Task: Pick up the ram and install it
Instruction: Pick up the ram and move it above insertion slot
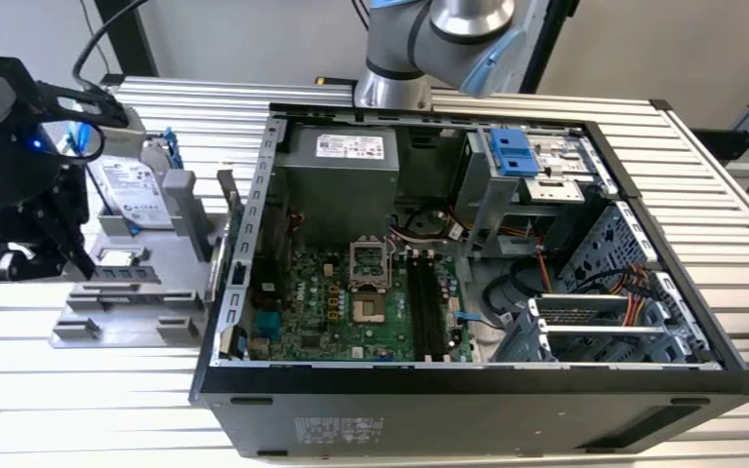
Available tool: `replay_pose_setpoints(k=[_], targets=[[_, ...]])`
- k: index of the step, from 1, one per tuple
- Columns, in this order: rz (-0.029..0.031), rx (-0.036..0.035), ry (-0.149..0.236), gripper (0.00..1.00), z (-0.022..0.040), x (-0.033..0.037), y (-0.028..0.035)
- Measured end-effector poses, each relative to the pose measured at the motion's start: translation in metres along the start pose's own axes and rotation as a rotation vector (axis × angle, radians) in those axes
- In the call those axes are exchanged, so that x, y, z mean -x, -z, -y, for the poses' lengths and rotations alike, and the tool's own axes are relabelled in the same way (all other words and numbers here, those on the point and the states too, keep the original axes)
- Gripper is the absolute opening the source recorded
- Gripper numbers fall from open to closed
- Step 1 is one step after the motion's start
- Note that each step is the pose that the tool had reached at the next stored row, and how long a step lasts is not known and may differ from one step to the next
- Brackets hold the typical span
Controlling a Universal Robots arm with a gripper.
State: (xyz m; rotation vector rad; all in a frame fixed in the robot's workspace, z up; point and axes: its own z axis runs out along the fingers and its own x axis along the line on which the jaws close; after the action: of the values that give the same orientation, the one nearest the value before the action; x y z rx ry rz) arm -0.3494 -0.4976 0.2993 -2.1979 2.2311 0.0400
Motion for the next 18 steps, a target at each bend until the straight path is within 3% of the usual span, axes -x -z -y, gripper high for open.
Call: replay_pose_setpoints(k=[18], targets=[[0.0000,0.0000,0.000,0.00,-0.0006,0.0011,0.0426]])
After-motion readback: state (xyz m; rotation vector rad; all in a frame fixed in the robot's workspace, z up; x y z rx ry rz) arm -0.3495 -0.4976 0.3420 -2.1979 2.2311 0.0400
